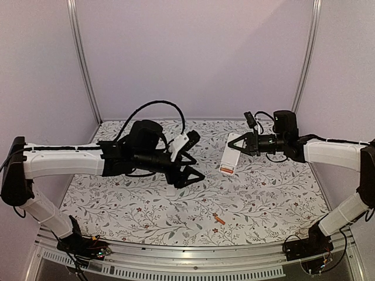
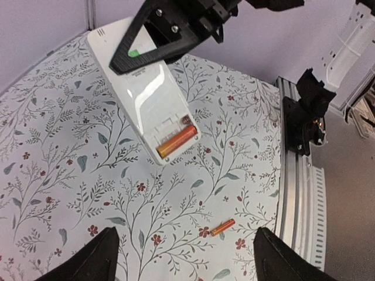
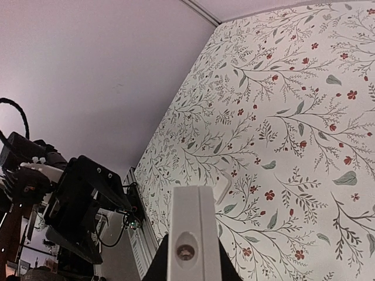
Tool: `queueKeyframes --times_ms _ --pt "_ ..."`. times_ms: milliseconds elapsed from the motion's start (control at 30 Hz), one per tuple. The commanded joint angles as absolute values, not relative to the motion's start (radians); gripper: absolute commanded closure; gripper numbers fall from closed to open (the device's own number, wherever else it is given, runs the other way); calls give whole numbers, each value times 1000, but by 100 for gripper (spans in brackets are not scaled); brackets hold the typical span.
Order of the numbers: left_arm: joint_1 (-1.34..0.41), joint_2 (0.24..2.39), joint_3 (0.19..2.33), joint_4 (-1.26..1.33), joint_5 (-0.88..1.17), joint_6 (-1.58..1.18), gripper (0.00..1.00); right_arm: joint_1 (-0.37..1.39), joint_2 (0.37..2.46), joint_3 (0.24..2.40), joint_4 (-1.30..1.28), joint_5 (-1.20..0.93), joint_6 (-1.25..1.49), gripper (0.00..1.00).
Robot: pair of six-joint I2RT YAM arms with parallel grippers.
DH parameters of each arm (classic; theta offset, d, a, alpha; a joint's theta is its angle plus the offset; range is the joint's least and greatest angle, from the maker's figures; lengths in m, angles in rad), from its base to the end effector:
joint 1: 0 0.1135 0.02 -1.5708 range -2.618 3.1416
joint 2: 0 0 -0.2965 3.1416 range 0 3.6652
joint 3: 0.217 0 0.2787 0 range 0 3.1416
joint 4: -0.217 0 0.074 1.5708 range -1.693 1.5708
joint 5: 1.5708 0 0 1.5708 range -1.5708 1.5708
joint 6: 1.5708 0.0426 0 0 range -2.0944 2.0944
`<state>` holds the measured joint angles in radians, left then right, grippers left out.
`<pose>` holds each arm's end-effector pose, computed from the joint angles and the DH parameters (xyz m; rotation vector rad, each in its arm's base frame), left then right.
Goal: Load the batteries into the remote control
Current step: Load the battery into the battery compartment, then pick up the battery from the center of the board.
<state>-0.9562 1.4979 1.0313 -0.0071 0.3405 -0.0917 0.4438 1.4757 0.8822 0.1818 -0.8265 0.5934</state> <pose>0.2018 -0.3105 0.2883 1.1083 1.8618 -0.9796 0.2984 0.1766 0.2650 -0.4369 2.1046 1.4571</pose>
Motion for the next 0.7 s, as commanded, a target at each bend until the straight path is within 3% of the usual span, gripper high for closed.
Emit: queueKeyframes --times_ms 0,500,667 --pt "-1062 1540 1030 -176 292 213 23 418 1412 839 106 -793 506 100" --pt "-1293 2028 1510 -655 127 610 54 337 1351 751 80 -799 482 100" --pt "-1309 2099 1581 -684 105 639 57 332 1348 744 80 -805 477 100"
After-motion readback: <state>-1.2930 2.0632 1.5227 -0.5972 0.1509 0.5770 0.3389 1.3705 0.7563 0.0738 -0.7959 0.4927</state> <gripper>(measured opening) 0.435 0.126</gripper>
